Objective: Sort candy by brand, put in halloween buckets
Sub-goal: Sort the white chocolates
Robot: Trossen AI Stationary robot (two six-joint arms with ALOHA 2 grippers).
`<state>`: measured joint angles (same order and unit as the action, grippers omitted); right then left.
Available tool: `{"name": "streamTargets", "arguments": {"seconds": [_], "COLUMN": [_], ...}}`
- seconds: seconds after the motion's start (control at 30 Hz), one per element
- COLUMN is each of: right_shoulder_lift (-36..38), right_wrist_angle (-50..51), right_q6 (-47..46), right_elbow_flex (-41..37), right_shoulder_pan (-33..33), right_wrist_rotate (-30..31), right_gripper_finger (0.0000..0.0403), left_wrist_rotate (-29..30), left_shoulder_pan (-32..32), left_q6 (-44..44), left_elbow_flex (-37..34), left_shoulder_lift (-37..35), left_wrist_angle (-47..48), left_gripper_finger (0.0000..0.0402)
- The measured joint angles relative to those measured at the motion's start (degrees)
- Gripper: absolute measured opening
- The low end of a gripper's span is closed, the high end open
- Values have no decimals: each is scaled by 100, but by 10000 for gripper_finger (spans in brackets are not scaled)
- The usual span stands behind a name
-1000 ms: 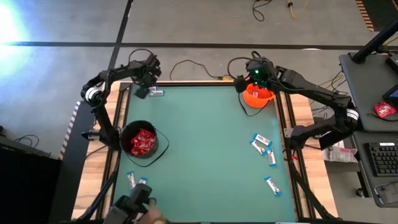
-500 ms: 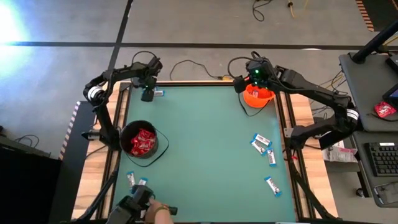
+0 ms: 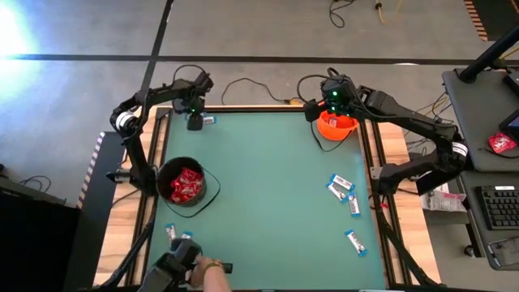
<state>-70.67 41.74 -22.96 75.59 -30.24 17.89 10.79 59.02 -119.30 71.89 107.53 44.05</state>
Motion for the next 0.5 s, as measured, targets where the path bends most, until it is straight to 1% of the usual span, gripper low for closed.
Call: {"name": "streamTargets", "arguments": {"seconds": [0.17, 0.33, 0.5], "right_shoulder_lift": [0, 0, 0], "right_wrist_angle": [-2, 2, -2], "right_q6": [7, 78, 271], "right_elbow_flex": [0, 0, 0], "right_shoulder_pan": [0, 0, -9], "right_wrist_rotate": [-2, -9, 2], "right_gripper_finger": [331, 331, 331], "left_wrist_rotate": [37, -277, -337], "left_shoulder_pan": [2, -38, -177], "left_q6": [-14, -221, -118], "left_elbow_flex": [92, 91, 83], "left_shoulder_lift": [157, 313, 327], "left_wrist_angle": [56, 215, 299], "left_gripper_finger": [157, 156, 155]}}
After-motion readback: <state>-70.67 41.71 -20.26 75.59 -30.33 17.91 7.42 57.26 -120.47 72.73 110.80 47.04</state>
